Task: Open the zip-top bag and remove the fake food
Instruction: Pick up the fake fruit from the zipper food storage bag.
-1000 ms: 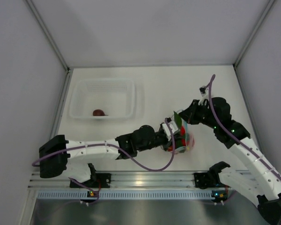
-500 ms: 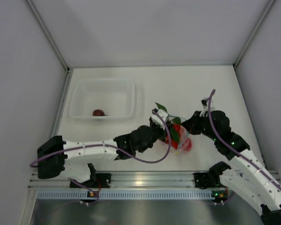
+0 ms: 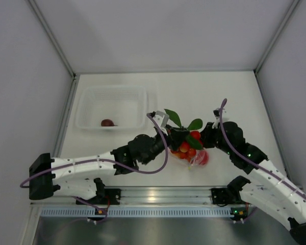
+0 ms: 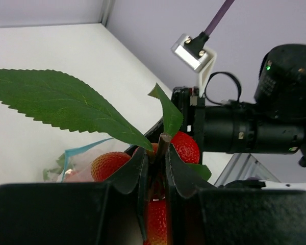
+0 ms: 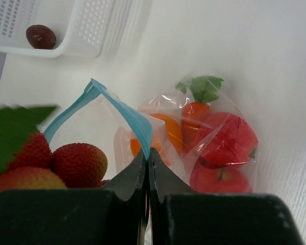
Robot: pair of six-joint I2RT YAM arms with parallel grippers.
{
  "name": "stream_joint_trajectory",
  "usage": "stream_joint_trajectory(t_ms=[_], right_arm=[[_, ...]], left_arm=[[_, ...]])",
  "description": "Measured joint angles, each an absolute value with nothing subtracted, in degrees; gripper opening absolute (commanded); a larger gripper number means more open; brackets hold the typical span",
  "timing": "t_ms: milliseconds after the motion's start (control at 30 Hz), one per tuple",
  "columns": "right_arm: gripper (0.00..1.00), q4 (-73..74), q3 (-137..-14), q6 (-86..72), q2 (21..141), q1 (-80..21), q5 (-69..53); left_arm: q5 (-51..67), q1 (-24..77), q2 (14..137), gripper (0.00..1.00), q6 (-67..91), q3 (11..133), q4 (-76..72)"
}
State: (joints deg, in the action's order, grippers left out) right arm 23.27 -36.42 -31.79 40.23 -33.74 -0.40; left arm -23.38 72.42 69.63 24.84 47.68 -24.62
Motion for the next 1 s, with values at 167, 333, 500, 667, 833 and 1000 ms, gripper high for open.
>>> stream_joint_trajectory(t_ms=[167, 333, 500, 667, 833, 1000], right_arm=[[0.0, 23.6, -37.0, -32.4, 41.1, -36.6, 3.8], [0.0, 23.8, -38.0, -32.6, 42.6, -36.6, 7.4], [0.0, 24.3, -38.0, -32.7, 42.4, -36.6, 10.3], [0.0, 26.0, -40.0, -32.7, 42.0, -36.6, 12.5], [0.0, 27.6, -43.2, -32.3, 40.9, -36.6, 13.6], [0.0, 28.9, -44.4, -31.9, 39.2, -36.6, 14.4]], left_arm=[[-22.0, 72.4, 66.0, 0.0, 26.1, 47.8, -24.9], [-27.0, 72.4, 60.7, 0.0, 25.3, 49.3, -23.0], [-42.0, 71.8, 59.5, 0.0, 20.7, 57.6, -14.7], [-48.2, 61.5, 62.8, 0.0, 20.1, 67.5, -2.9], [-45.4, 43.2, 68.5, 0.0, 20.7, 69.1, 5.5], [-46.3, 33.3, 77.3, 0.0, 17.5, 72.7, 10.4]])
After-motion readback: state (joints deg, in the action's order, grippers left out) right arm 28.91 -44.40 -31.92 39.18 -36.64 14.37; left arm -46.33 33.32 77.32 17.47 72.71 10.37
